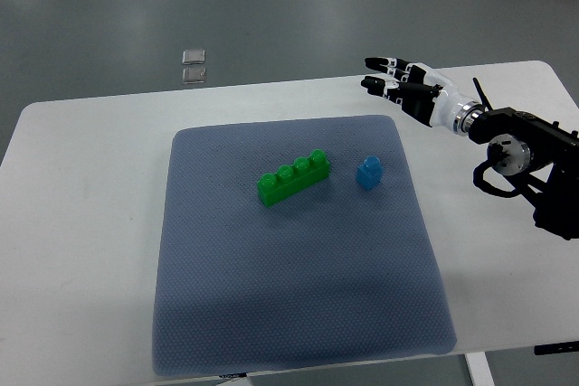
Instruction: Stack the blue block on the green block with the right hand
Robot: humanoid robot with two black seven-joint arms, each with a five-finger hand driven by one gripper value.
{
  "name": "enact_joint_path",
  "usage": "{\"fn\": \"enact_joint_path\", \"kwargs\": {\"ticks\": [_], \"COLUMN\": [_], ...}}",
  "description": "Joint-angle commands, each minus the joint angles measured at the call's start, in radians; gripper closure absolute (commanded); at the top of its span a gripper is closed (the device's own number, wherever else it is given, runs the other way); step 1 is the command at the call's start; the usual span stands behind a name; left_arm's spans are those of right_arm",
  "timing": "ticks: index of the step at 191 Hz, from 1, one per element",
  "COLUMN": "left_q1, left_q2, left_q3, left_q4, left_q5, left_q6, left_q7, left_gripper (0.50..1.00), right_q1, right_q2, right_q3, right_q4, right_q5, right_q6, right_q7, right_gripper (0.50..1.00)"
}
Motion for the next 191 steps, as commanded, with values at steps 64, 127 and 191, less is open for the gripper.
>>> {"fn": "enact_joint_path", "kwargs": {"ticks": [64, 127, 191], "left_q1": [-0.007, -0.014, -0.014], "left_q2": [0.0, 0.0, 0.0], "left_q3": [0.002, 0.001, 0.001], "left_q4": [0.003, 0.003, 0.003], "left_q5": [0.0, -0.002, -0.002], "left_q6": [0.001, 0.001, 0.001], "left_q7": [0.0, 0.0, 0.0], "left_gripper": [0.5, 0.5, 0.5], "right_q1": [-0.003, 0.006, 0.009], "right_q2": [-0.005, -0.017, -0.036], "right_q3": [-0.001, -0.001, -0.006], "right_q4": [0.006, 0.017, 0.017], "right_q5": [0.011, 0.011, -0.005], "right_q6": [0.003, 0.032, 0.078], "right_q7": [0.009, 0.01, 0.009], "right_gripper": [0.581, 0.581, 0.583]}}
